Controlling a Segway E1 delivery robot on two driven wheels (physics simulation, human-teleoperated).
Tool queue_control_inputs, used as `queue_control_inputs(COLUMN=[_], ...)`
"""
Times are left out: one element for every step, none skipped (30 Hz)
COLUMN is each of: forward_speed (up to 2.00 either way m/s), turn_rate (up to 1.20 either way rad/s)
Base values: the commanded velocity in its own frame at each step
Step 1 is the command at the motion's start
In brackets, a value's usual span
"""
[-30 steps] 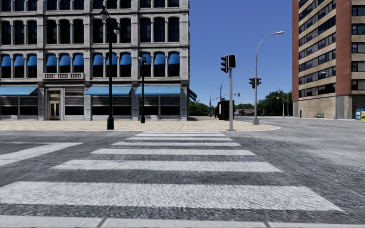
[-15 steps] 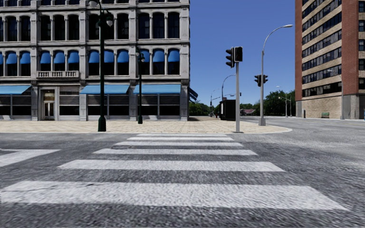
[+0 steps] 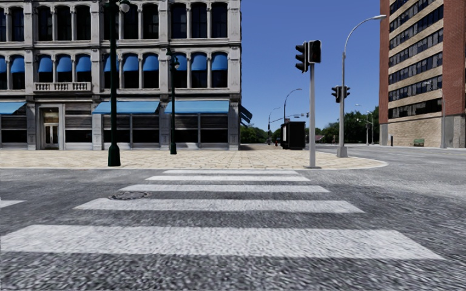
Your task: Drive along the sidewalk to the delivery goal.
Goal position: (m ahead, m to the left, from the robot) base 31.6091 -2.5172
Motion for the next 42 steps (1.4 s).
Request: queue_control_inputs(forward_speed=[1.99, 1.99, 1.99, 1.99, 1.99, 1.99, 1.99, 1.99, 1.99, 1.99, 1.99, 1.99, 1.99, 1.99, 1.99, 1.99, 1.99, 1.99, 1.99, 1.99, 1.99, 1.99, 1.99, 1.99, 1.99, 1.99, 1.99, 1.99, 1.99, 1.99, 1.99, 1.99, 1.99, 1.99, 1.99, 1.99, 1.99, 1.99, 1.99, 1.99, 1.99, 1.99], turn_rate=[0.0, 0.0, 0.0, 0.0, 0.0, 0.0, 0.0, 0.0, 0.0, 0.0, 0.0, 0.0, 0.0, 0.0, 0.0, 0.0, 0.0, 0.0, 0.0, 0.0, 0.0, 0.0, 0.0, 0.0, 0.0, 0.0, 0.0, 0.0, 0.0, 0.0, -0.02, -0.23, -0.31, -0.32, -0.32, -0.33, -0.33, -0.33, -0.33, -0.26, -0.13, -0.13])
